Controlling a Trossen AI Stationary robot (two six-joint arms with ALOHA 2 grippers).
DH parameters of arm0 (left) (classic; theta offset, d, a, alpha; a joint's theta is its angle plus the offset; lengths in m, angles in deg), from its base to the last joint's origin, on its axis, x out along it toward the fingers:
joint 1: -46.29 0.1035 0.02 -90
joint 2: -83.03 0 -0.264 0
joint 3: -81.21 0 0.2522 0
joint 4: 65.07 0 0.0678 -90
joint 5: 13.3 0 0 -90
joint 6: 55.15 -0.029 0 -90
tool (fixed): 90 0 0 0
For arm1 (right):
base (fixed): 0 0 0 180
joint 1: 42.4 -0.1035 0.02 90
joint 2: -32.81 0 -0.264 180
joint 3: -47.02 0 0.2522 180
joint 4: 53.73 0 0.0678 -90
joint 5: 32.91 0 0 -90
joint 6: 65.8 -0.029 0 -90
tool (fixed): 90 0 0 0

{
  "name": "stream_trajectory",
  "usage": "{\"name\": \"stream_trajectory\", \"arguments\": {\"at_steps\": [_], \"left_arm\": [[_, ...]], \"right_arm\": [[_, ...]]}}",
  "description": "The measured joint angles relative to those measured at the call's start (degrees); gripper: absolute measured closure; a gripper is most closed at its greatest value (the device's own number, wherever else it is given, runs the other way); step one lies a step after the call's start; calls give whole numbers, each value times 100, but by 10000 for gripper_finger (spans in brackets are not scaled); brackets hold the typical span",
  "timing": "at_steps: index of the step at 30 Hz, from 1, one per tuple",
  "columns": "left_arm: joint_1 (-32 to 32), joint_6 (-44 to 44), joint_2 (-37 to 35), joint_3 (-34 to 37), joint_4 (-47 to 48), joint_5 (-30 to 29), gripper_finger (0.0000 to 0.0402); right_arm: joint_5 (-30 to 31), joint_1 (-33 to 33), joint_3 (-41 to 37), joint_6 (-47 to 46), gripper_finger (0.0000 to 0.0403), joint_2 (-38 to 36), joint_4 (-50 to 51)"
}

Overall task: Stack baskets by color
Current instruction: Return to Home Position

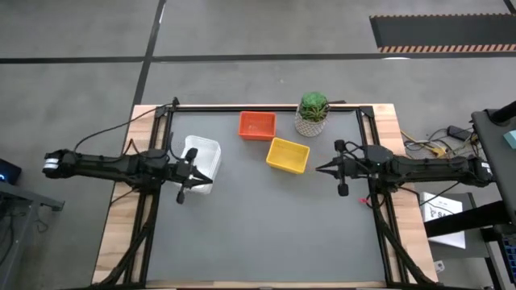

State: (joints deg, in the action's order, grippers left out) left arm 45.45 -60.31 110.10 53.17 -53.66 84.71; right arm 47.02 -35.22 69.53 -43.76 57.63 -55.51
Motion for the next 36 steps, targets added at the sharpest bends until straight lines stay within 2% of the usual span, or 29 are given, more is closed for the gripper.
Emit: {"name": "stream_trajectory", "arguments": {"at_steps": [3, 11, 20, 28, 36], "left_arm": [[0, 21, -242, 178, -17, -2, 401], [0, 25, -917, 546, -28, -2, 401], [0, 38, -1686, 947, 54, -2, 402], [1, 47, -2204, 1342, 29, -3, 402], [0, 27, -2388, 1379, 17, -15, 402]], "right_arm": [[-196, 0, -208, -82, 394, -456, 31], [-206, 0, -719, -108, 394, -1509, 109], [-84, 0, -740, -265, 394, -2483, 995], [-31, 0, -742, -250, 394, -2446, 1103], [-39, 0, -746, -159, 394, -2433, 1252]]}}
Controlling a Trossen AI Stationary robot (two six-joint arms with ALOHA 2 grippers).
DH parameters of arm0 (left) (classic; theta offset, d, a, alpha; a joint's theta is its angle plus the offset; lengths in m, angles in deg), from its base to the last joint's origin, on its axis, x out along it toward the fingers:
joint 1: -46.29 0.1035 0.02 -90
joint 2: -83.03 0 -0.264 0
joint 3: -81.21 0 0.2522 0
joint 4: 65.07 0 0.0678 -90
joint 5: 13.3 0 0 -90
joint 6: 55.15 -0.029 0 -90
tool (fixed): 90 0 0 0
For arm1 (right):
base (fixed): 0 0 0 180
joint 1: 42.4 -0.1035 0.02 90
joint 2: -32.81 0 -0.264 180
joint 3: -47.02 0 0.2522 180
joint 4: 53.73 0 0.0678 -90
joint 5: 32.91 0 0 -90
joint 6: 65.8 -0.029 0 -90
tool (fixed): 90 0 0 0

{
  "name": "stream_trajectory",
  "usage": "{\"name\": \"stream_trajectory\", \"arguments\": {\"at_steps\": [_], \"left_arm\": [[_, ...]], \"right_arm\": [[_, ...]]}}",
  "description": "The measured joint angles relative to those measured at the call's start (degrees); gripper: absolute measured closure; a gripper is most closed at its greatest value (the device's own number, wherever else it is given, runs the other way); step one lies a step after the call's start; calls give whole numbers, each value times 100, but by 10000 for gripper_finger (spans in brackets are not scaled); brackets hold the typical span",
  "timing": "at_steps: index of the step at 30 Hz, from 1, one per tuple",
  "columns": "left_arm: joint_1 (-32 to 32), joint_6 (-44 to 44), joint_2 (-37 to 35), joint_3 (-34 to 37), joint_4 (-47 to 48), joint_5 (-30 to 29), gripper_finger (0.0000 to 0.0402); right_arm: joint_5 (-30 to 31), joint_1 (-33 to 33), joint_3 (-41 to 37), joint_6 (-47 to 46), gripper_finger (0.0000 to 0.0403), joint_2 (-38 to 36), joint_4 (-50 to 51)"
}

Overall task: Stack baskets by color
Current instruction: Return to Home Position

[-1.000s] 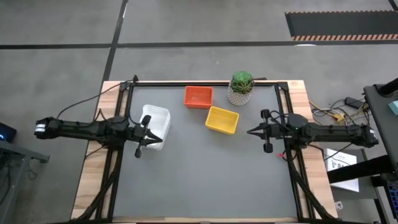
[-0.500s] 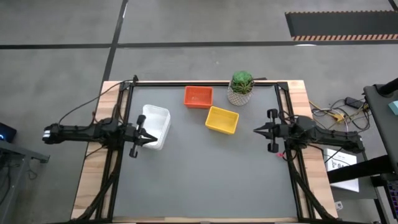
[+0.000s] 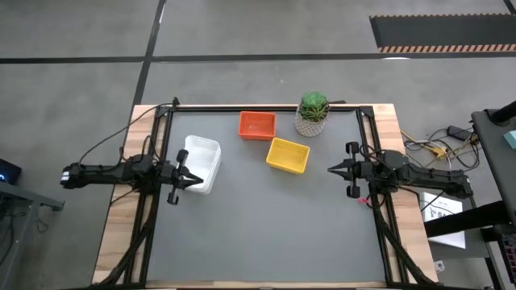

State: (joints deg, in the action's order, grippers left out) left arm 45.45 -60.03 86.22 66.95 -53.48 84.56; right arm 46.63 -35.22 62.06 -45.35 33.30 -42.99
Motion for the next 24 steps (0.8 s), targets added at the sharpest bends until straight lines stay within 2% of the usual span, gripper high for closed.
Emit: {"name": "stream_trajectory", "arguments": {"at_steps": [6, 10, 17, 24], "left_arm": [[2, -29, 113, 2, 13, -41, 402], [0, -582, 201, 4, 2, -109, 401], [0, -601, 290, 8, -6, -114, 402], [0, -601, 404, 11, -20, -116, 402]], "right_arm": [[-2, 0, -20, -95, 394, 5, -2], [7, 0, -20, -12, 394, 40, -4], [1, 0, -20, 360, 394, 72, -20], [0, -1, -20, 119, 394, 102, -140]]}}
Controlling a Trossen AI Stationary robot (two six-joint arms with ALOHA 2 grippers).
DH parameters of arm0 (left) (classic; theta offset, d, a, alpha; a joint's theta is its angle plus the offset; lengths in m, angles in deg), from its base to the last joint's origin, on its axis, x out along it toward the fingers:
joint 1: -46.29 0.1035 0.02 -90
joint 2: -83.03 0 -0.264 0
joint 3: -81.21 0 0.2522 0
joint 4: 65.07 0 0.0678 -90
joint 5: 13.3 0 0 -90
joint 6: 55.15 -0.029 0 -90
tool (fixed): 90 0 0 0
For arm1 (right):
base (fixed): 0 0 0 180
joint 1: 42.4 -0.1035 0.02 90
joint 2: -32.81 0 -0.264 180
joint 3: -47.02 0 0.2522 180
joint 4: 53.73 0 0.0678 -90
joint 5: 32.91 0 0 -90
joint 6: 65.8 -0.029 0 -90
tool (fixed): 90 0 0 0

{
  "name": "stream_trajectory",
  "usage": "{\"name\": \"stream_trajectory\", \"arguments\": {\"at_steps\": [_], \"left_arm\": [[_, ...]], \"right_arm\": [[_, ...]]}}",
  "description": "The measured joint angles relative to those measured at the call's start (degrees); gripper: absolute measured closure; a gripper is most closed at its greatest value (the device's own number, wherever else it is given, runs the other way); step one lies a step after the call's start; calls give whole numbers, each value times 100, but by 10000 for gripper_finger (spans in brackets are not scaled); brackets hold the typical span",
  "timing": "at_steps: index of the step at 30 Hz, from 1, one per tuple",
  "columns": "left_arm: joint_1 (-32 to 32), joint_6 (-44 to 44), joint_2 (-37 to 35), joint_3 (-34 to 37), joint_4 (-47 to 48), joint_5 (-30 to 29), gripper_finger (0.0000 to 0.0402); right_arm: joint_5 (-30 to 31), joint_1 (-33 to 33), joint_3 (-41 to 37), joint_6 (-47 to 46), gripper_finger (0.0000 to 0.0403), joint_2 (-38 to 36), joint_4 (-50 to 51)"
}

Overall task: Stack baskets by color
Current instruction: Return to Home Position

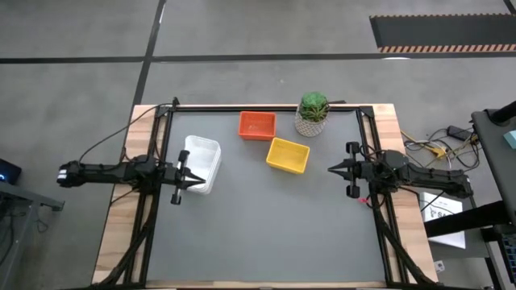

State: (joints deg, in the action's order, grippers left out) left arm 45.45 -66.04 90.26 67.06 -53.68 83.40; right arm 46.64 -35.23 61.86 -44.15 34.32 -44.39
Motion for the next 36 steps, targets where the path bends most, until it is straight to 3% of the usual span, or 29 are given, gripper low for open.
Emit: {"name": "stream_trajectory", "arguments": {"at_steps": [36], "left_arm": [[1, -2, 281, 7, -15, -9, 402]], "right_arm": [[-1, -1, 0, -262, 394, 7, -9]]}}
